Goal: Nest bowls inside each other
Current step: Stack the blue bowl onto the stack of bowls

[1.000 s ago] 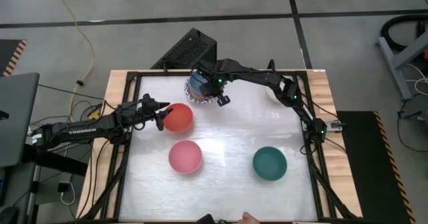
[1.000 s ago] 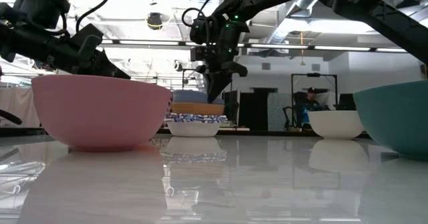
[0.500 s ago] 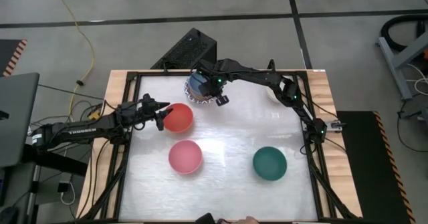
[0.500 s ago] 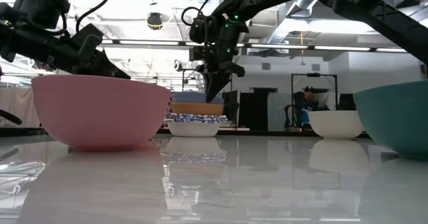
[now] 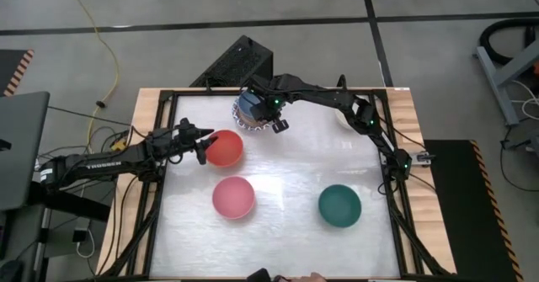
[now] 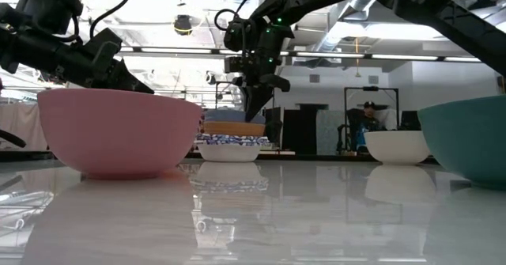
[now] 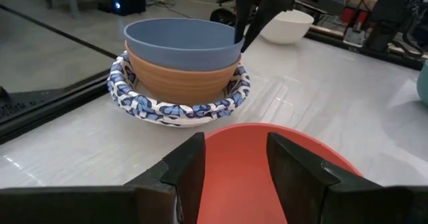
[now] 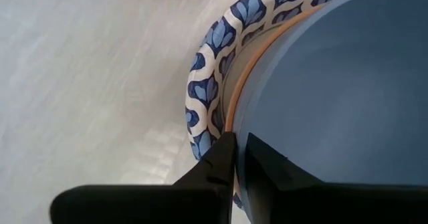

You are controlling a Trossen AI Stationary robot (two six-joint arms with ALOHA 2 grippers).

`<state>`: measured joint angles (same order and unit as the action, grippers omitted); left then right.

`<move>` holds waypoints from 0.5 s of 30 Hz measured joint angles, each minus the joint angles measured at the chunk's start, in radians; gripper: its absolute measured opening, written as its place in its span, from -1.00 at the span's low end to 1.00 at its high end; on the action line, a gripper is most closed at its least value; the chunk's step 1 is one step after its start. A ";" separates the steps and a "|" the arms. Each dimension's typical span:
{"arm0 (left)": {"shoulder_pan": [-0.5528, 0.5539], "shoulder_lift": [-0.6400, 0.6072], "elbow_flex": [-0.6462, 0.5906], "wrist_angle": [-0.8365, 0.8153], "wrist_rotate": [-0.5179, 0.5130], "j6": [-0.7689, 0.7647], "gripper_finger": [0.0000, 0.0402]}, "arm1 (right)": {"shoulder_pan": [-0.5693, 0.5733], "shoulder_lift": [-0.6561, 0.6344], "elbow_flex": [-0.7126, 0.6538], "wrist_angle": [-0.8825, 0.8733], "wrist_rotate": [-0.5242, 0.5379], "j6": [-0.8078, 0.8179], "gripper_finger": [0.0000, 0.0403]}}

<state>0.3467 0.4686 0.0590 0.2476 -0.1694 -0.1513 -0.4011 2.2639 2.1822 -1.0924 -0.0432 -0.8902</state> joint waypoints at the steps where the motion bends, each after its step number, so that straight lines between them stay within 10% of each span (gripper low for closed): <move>1: 0.000 0.000 0.000 -0.004 0.000 0.000 -0.26 | 0.000 0.000 0.000 0.000 0.000 0.000 -0.75; 15: 0.000 0.000 0.000 -0.012 0.000 -0.010 -0.26 | 0.001 0.000 0.000 0.004 0.000 0.020 -0.28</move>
<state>0.3468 0.4686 0.0593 0.2352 -0.1689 -0.1616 -0.4000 2.2635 2.1826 -1.0884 -0.0429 -0.8701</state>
